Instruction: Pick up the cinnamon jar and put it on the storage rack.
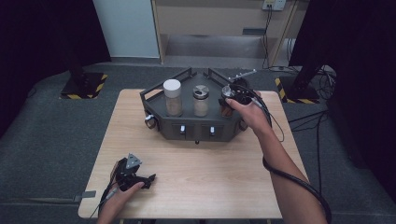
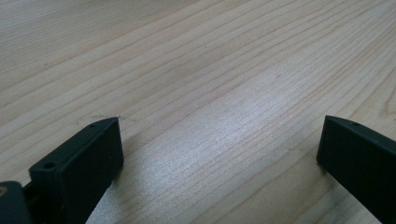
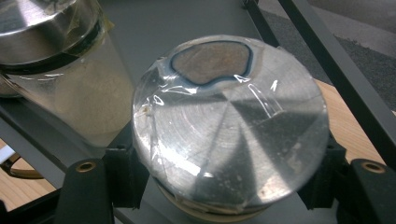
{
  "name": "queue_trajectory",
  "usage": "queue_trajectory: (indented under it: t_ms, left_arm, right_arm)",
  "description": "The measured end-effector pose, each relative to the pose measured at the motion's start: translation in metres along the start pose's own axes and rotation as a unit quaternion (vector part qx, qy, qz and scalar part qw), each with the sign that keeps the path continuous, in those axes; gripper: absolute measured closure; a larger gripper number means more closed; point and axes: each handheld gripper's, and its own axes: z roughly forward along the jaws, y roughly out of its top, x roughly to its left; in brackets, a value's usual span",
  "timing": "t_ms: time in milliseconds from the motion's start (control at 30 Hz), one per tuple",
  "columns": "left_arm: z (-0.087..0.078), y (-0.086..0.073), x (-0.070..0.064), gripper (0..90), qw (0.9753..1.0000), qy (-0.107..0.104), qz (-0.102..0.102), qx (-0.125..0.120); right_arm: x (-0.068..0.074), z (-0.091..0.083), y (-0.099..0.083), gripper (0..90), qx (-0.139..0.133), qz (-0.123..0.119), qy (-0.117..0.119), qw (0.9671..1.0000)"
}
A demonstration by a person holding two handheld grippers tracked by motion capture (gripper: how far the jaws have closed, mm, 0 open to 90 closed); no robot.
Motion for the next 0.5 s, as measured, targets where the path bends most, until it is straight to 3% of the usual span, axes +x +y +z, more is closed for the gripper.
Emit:
queue_trajectory:
  t_ms: [400,500]
  left_arm:
    - [0.0000,0.0000,0.0000,0.0,1.0000,0.000,0.000,0.000]
    - [0.0000,0.0000,0.0000,0.0,1.0000,0.000,0.000,0.000]
  right_arm:
    - [0.0004,0.0002,-0.0014,31.2,-0.002,0.000,-0.001,1.0000]
    - [0.0011,0.0001,-0.0011,27.5,0.000,-0.002,-0.004,1.0000]
